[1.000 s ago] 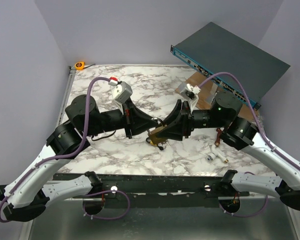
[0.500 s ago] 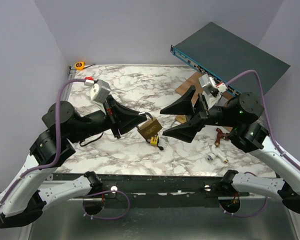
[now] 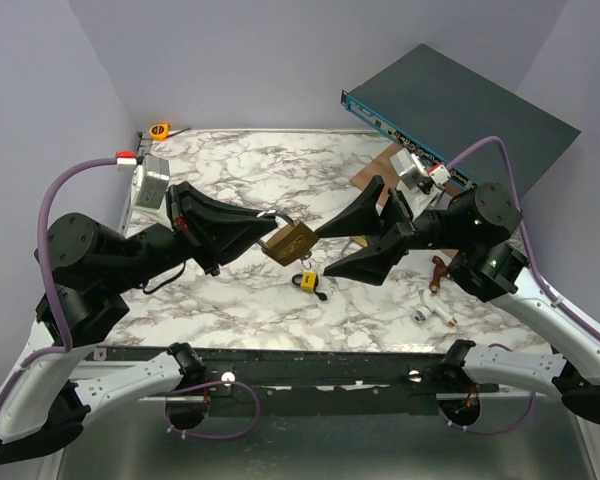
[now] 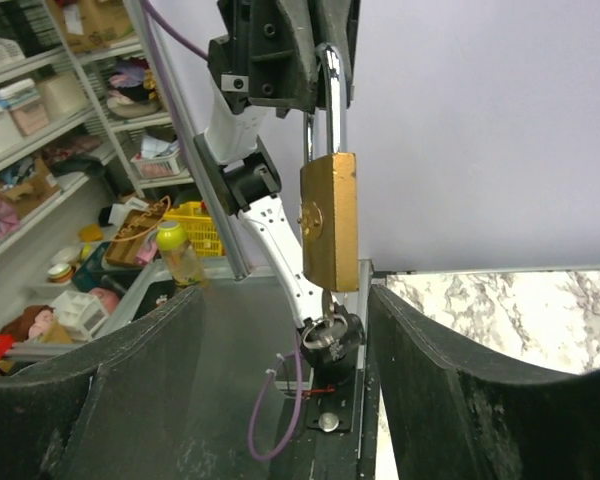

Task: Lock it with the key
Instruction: Lock the lock.

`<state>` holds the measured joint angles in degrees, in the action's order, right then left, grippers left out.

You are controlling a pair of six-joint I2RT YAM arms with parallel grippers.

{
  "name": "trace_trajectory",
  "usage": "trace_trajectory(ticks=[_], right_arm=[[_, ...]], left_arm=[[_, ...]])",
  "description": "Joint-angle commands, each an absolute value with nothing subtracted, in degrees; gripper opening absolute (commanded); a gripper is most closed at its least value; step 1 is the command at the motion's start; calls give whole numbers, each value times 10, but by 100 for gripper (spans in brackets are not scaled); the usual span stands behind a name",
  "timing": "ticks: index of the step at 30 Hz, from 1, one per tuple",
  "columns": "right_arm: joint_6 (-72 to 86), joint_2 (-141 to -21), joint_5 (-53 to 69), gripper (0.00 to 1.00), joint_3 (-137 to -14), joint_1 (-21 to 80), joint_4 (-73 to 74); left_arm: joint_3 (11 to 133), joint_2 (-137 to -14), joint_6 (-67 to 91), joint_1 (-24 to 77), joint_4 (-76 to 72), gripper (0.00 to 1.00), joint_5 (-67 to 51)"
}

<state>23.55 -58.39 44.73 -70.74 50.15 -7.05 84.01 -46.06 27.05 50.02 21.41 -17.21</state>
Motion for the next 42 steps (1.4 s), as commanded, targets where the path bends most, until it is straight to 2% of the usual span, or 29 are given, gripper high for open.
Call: trace_trajectory(ticks=[1, 11, 22, 33, 42], right_arm=[[272, -599, 488, 68, -695, 502, -138], [291, -623, 478, 55, -679, 502, -161], [276, -610, 461, 55, -665, 502, -140], [291, -618, 469, 38, -665, 502, -157], [300, -626, 477, 27, -663, 502, -165]], left_arm=[[867, -466, 278, 504, 135, 0, -182], [865, -470, 279, 504, 122, 0, -186], [866, -464, 279, 503, 122, 0, -185], [863, -464, 280, 503, 121, 0, -185], [860, -463, 280, 504, 121, 0, -184]])
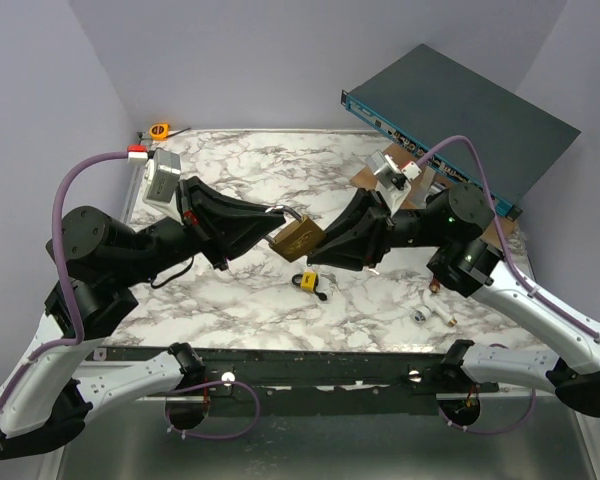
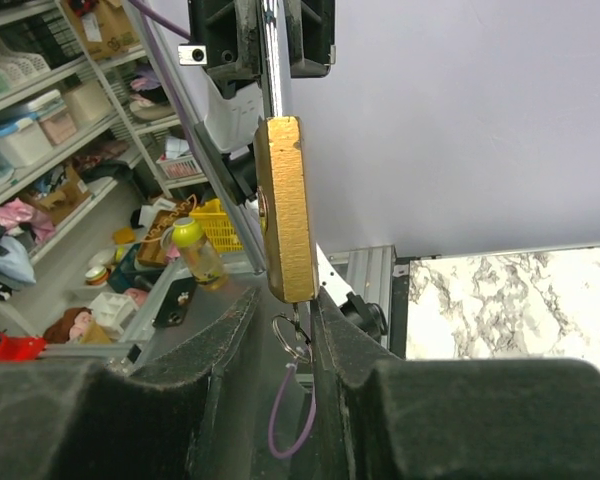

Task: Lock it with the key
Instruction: Lock the lock.

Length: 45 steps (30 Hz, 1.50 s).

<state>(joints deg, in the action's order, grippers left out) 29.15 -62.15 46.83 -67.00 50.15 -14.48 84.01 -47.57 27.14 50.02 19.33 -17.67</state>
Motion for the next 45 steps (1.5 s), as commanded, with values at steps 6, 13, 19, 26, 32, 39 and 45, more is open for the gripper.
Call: trace_trajectory(ticks=[6, 13, 19, 26, 32, 39, 45], right_arm=[[296, -625, 471, 13, -666, 502, -156], [289, -626, 468, 1, -670, 502, -138], [275, -620, 474, 1, -665, 502, -118], [269, -615, 479, 1, -661, 502, -105], [263, -613, 469, 1, -660, 501, -95], [241, -602, 411, 1, -648, 502, -53], [220, -636, 235, 1, -672, 502, 64]], left_arm=[[859, -463, 280, 503, 121, 0, -184], [860, -462, 279, 503, 120, 0, -182], [866, -452, 275, 503, 113, 0, -168], [866, -439, 270, 503, 99, 0, -151], [867, -441, 263, 504, 105, 0, -148], [868, -433, 222, 503, 141, 0, -73], [886, -477, 226, 444, 239, 0, 44]])
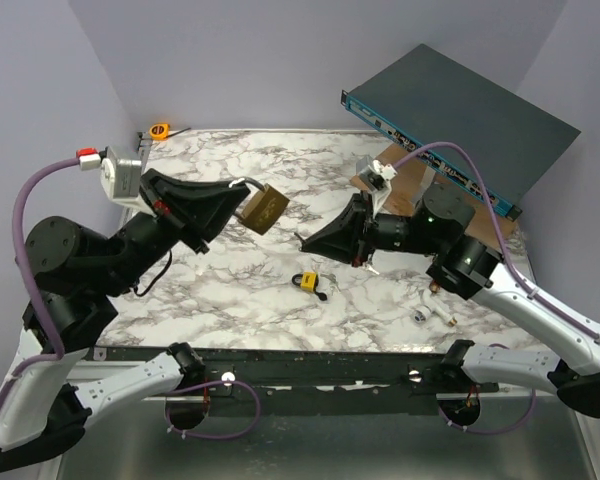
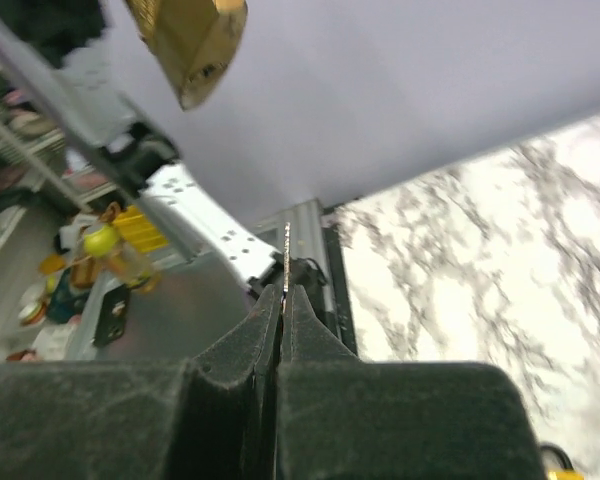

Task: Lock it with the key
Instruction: Place the lock at the center of the board.

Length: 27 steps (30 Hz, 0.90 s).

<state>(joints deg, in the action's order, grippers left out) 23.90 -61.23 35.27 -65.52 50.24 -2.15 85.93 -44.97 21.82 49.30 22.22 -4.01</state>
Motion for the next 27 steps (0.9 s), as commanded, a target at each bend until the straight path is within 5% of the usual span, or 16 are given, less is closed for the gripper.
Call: trace_trajectory(ticks=[1, 10, 19, 27], right_arm=[[220, -648, 213, 1, -680, 502, 76], [242, -803, 18, 1, -736, 500, 166], [259, -973, -54, 1, -787, 468, 155], [253, -1114, -105, 1, -877, 455, 158]], left_arm=[[879, -485, 246, 415, 245, 0, 24], [679, -544, 448, 173, 131, 0, -179], [521, -661, 519, 120, -43, 0, -202], [526, -848, 528, 114, -138, 0, -277]])
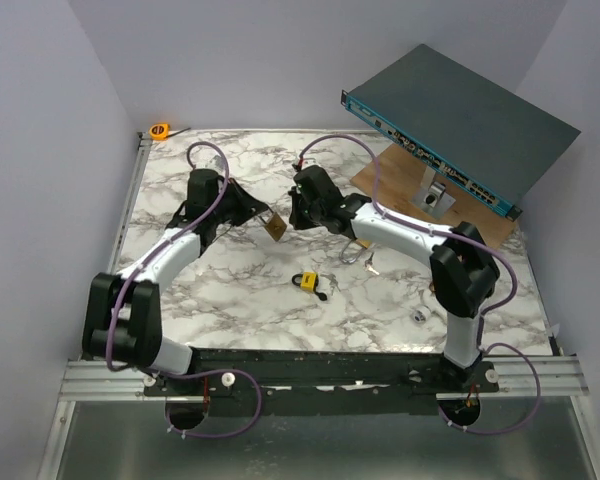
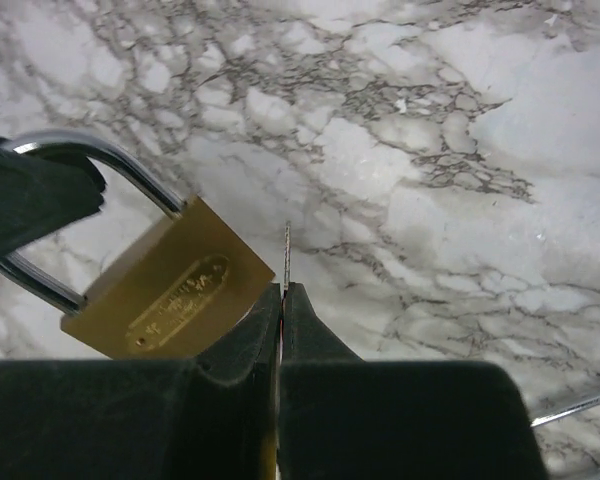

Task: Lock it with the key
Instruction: Place the lock at the center of the board.

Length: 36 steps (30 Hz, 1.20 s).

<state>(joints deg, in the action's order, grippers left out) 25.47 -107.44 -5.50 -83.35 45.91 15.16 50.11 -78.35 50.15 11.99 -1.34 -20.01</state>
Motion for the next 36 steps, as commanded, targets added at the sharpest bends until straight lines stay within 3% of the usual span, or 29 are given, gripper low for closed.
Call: trace_trajectory(ticks=[1, 14, 19, 36], right_arm=[[252, -1126, -107, 1, -884, 454, 158], [241, -1205, -131, 1, -922, 454, 166], [238, -1233, -132, 1, -937, 454, 169], [235, -1262, -130, 1, -953, 454, 173]], left_arm=[[531, -868, 528, 113, -144, 0, -287], [559, -1008, 516, 102, -134, 1, -300], [575, -1028, 497, 100, -77, 25, -264], [638, -1016, 456, 100, 92, 49, -136]])
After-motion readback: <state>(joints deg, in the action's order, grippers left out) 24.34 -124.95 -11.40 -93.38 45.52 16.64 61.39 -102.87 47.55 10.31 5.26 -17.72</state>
